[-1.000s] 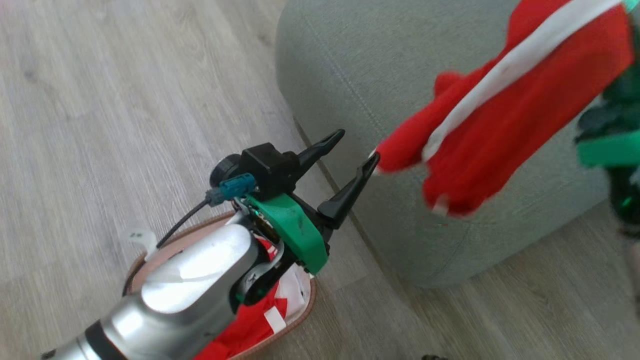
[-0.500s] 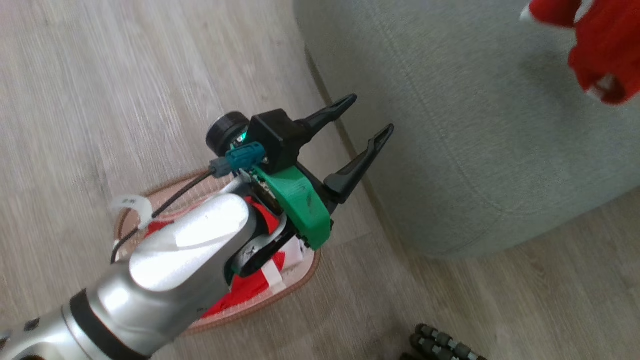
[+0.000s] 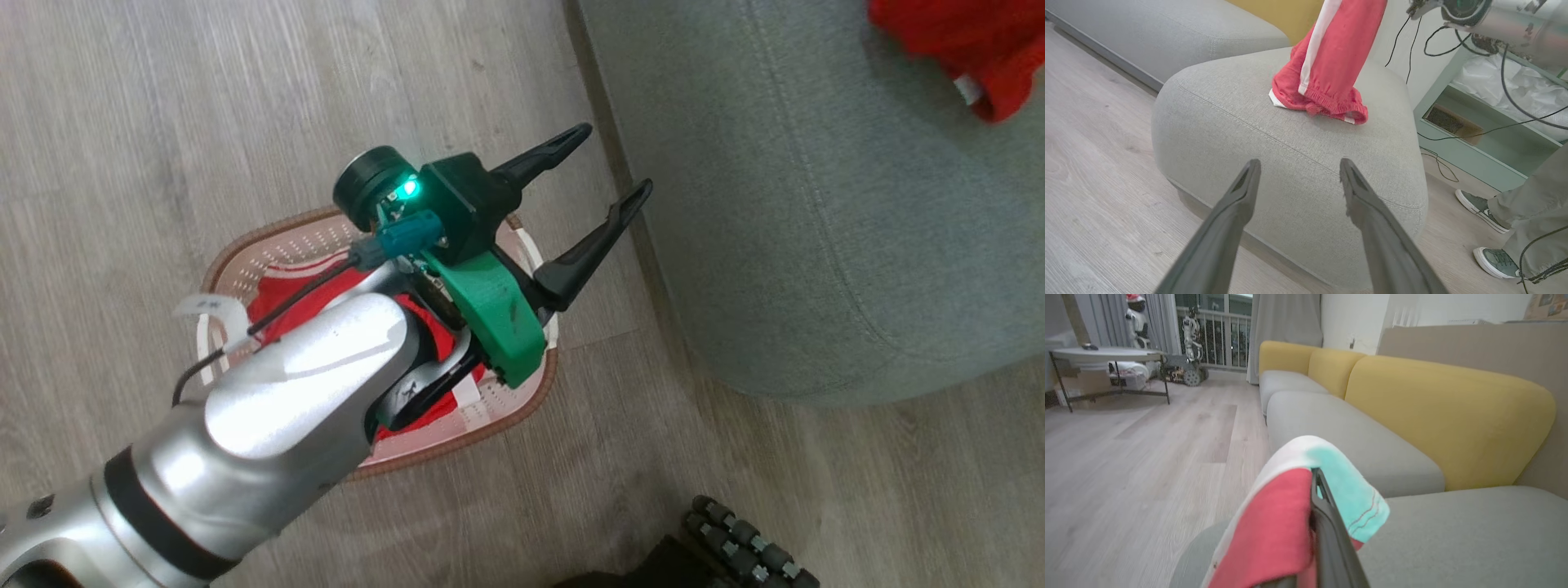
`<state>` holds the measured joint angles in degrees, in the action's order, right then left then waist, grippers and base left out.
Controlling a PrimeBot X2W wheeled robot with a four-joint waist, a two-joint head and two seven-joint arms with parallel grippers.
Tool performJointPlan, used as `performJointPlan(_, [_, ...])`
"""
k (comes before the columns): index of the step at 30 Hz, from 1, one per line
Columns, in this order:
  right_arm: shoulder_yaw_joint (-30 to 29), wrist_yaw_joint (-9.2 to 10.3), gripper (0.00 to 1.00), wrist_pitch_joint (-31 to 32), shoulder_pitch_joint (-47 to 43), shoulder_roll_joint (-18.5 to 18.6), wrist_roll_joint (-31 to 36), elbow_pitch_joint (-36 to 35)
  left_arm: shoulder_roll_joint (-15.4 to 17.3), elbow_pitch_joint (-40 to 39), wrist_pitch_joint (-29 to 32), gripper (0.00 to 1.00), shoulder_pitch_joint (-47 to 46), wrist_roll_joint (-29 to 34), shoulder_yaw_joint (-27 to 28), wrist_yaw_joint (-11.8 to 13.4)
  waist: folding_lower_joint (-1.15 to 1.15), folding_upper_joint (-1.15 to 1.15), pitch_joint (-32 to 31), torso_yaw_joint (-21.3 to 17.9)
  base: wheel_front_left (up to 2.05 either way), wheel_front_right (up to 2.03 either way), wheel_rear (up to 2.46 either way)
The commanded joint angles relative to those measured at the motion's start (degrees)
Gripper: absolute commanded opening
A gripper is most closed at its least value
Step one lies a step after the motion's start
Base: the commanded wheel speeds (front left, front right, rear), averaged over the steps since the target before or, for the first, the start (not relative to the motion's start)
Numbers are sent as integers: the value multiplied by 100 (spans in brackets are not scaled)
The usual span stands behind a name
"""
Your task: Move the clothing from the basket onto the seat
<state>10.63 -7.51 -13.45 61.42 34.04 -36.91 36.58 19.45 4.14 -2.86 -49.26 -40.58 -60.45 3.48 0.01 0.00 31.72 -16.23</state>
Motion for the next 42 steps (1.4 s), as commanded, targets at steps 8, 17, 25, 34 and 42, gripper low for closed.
performJointPlan(8, [667,2,0,546,-200,130,72,928,98,-186,-19,100,-145,32,140,20,-1,0,169,148,0,0,0])
performJointPlan(17, [1207,2,0,1490,-208,265,-74,1426,99,-166,-52,100,-150,1,152,37,-1,0,139,221,0,0,0])
performJointPlan(25, [1473,2,100,1730,-207,385,-268,1583,80,-99,-124,100,-120,-48,161,43,-1,0,21,235,0,0,0])
performJointPlan(34, [1727,2,100,2024,-211,430,-399,1675,31,7,-243,100,-1,-124,143,48,-1,0,-384,170,0,0,0])
performJointPlan(42, [2034,2,100,1995,-419,642,-521,1296,23,115,-430,100,278,-262,158,97,-1,0,-1022,111,0,0,0])
